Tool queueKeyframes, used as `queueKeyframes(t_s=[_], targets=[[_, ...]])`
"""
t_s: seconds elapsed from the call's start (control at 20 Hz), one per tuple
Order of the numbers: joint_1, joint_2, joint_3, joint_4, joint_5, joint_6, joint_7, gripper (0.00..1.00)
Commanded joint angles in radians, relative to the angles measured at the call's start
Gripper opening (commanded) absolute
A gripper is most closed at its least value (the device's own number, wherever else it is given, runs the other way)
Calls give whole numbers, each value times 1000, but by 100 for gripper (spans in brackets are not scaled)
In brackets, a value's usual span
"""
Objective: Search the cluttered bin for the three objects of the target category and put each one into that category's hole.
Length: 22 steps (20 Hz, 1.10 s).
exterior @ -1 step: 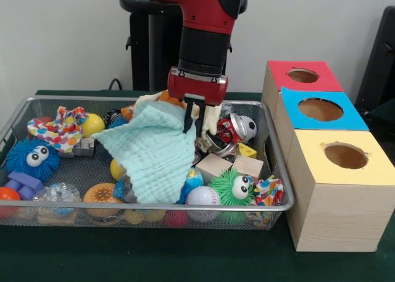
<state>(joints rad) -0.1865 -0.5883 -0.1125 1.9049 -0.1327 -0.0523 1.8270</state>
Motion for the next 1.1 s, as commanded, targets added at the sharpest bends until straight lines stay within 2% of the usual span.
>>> queueKeyframes(t_s=[0.05, 0.3, 0.55, 1.1], targets=[[81, 5, 76, 118, 118, -20, 297, 0], [104, -16, 67, 144, 162, -15, 293, 0], [103, -8, 73, 152, 191, -32, 285, 0], [75, 32, 83, 163, 172, -112, 255, 0]])
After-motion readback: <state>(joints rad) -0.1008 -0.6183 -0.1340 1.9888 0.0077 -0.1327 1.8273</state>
